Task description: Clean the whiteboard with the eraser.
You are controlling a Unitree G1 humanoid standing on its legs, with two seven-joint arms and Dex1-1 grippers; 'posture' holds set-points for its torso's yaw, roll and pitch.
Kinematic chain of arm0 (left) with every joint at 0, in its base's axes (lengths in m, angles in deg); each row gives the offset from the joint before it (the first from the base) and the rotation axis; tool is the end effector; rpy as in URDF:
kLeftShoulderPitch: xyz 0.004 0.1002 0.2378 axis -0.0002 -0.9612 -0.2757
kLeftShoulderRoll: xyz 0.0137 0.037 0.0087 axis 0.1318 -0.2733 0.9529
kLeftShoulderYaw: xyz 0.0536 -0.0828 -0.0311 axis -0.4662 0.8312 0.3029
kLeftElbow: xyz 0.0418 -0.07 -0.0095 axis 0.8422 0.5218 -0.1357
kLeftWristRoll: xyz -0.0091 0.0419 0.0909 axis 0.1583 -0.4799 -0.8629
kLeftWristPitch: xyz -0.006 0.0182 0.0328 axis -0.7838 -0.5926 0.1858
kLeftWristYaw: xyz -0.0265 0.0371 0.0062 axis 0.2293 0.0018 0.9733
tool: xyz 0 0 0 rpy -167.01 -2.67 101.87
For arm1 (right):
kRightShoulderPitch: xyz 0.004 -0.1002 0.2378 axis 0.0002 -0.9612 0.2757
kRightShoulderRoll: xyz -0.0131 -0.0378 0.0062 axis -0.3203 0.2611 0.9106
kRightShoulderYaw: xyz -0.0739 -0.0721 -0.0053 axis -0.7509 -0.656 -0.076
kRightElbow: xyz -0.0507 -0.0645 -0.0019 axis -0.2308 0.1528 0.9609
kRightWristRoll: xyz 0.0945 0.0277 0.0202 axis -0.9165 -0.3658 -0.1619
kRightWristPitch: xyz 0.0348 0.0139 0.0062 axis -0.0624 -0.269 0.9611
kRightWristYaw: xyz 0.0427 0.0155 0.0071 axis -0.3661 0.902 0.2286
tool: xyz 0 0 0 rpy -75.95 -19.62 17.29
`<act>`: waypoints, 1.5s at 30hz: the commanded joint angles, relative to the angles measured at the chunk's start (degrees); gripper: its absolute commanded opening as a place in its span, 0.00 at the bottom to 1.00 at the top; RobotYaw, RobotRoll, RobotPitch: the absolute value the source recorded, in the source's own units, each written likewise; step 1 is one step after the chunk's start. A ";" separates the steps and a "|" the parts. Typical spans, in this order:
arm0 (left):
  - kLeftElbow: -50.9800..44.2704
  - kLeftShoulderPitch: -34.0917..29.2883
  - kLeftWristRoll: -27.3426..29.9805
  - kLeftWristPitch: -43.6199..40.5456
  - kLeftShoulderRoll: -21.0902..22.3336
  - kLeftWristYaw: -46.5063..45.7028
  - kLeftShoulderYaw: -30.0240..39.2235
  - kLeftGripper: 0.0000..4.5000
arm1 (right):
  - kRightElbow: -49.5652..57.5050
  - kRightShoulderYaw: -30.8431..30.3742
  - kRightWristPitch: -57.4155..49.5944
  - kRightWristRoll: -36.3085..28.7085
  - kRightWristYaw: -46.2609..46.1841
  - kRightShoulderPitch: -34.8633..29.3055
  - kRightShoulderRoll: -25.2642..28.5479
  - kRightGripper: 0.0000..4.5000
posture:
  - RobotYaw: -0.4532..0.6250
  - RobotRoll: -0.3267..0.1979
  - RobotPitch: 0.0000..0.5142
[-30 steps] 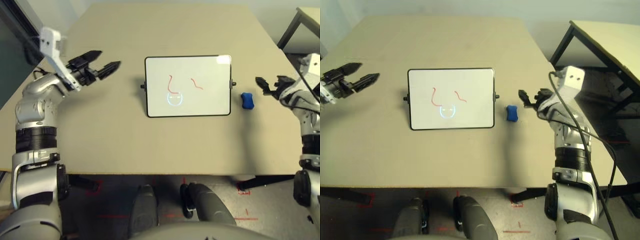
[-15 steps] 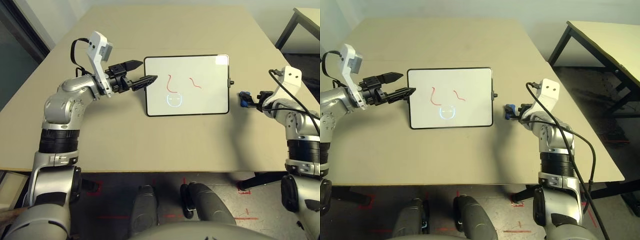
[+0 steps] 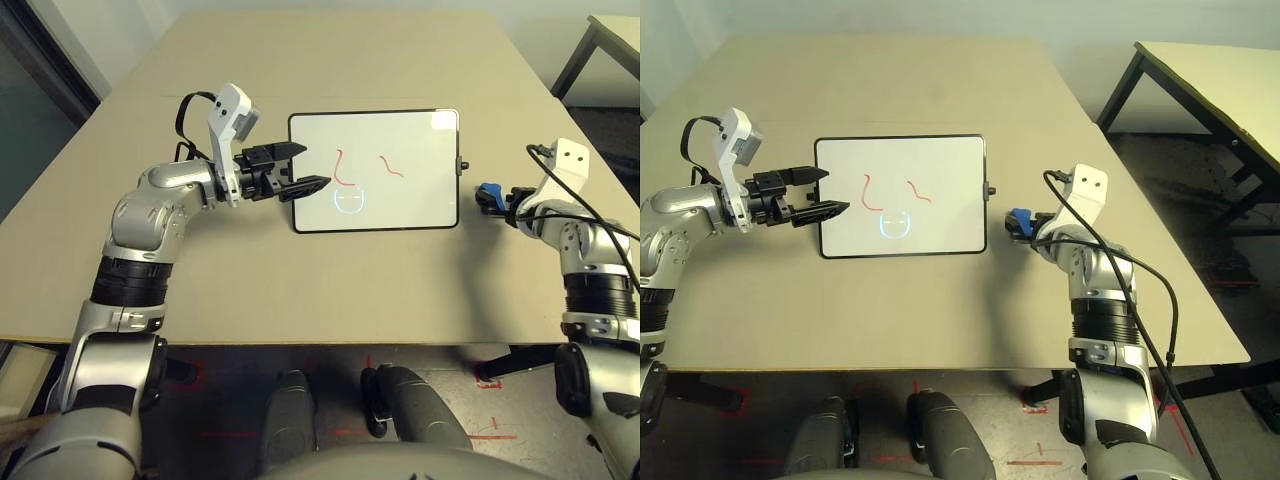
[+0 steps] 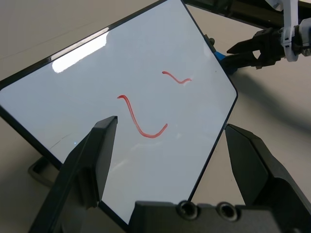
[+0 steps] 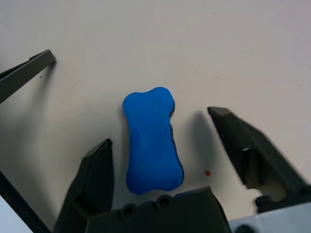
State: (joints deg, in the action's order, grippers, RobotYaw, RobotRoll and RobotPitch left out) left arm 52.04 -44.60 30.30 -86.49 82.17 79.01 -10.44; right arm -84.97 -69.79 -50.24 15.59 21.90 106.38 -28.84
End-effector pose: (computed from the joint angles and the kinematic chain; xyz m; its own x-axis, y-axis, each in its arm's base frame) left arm 0.2961 0.2269 0.2031 0.5509 -0.8153 -0.1784 0.8345 0.5385 0.1165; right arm 0.2954 -0.2457 0.1417 0.8807 -0.0221 -0.4731 0.0157 0.9997 -0.0175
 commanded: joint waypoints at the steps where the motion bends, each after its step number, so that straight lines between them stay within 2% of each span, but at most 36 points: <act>1: -0.01 -0.16 -0.58 -0.15 -0.32 0.44 -0.70 1.00 | -0.16 0.82 -0.96 -0.06 -1.25 0.27 -0.79 0.72 | 0.33 0.62 0.17; 7: 0.56 -0.35 -0.98 0.19 -0.61 0.53 -0.71 1.00 | 0.01 0.90 -2.25 -0.28 -1.38 0.24 -1.13 0.27 | 0.32 0.62 0.18; 9: 0.63 -0.34 -1.01 0.18 -0.66 0.55 -0.68 1.00 | 0.09 0.90 -2.48 -0.30 -1.43 0.17 -1.30 0.15 | 0.32 0.62 0.19; 14: 1.29 -0.05 -1.27 0.50 -0.77 0.63 -0.59 1.00 | 0.08 1.33 -1.74 -0.26 -1.76 0.47 -1.43 0.01 | 0.32 0.62 0.18; 26: 3.14 0.98 -2.02 1.54 -1.07 1.43 -0.61 1.00 | 0.66 3.28 0.98 -0.47 -2.56 4.47 -0.45 0.00 | 0.31 0.62 0.17; 43: 2.69 0.83 -2.28 0.80 -0.70 1.83 -0.54 1.00 | 4.05 5.20 -11.54 -2.05 -2.73 -1.76 0.48 0.00 | 0.31 0.62 0.18; 45: 2.47 0.80 -2.30 0.69 -0.66 1.83 -0.56 1.00 | 3.82 5.26 -11.95 -1.84 -3.14 -1.43 0.39 0.08 | 0.31 0.62 0.18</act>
State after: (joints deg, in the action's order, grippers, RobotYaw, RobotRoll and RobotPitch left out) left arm 54.71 -43.45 28.61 -85.33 81.10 80.53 -10.44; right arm -80.17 -64.85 -60.50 13.60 19.31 105.98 -28.44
